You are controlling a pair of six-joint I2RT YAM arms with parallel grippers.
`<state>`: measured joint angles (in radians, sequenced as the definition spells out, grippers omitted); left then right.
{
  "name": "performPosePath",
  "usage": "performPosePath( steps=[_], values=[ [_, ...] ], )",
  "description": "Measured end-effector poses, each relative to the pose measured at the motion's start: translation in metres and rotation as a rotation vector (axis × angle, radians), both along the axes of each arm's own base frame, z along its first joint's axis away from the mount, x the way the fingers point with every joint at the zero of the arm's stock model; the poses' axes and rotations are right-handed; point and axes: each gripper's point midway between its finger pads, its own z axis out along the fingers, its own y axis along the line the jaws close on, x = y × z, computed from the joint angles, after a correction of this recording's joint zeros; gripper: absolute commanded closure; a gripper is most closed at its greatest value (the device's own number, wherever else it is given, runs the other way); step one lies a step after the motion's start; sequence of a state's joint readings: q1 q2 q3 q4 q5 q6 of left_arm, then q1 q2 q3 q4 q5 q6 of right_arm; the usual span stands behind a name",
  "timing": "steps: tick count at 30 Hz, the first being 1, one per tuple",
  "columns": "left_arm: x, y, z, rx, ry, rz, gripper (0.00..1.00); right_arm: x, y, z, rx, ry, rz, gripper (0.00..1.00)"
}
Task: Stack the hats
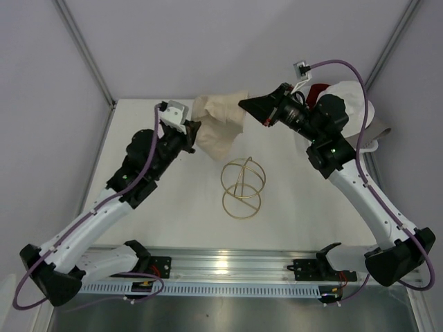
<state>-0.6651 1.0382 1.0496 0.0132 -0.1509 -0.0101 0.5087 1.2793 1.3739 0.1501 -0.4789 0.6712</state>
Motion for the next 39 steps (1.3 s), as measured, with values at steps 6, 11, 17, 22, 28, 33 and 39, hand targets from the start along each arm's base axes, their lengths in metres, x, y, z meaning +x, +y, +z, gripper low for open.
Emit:
performPosePath(
  steps=[6, 11, 17, 22, 28, 33, 39],
  values=[
    [-0.042, 0.018, 0.08, 0.029, -0.131, -0.092, 0.99, -0.001, -0.008, -0.004, -0.027, 0.013, -0.043, 1.0],
    [-0.069, 0.01, 0.06, 0.097, -0.087, -0.228, 0.99, -0.007, -0.017, -0.043, -0.116, 0.083, -0.087, 1.0],
    [-0.083, -0.015, -0.022, 0.191, 0.092, -0.365, 1.0, -0.019, -0.047, -0.107, -0.234, 0.212, -0.19, 1.0],
    [-0.099, -0.038, -0.041, 0.219, 0.142, -0.46, 0.99, -0.031, -0.07, -0.117, -0.255, 0.259, -0.275, 1.0],
    [-0.106, -0.052, -0.04, 0.206, 0.152, -0.516, 0.99, -0.05, -0.087, -0.107, -0.214, 0.285, -0.316, 1.0],
    [-0.105, -0.055, -0.039, 0.211, 0.157, -0.516, 0.99, -0.059, -0.091, -0.11, -0.203, 0.328, -0.318, 1.0],
    [-0.103, -0.044, -0.036, 0.226, 0.146, -0.467, 0.99, -0.07, -0.078, -0.1, -0.148, 0.342, -0.223, 1.0]
  ],
)
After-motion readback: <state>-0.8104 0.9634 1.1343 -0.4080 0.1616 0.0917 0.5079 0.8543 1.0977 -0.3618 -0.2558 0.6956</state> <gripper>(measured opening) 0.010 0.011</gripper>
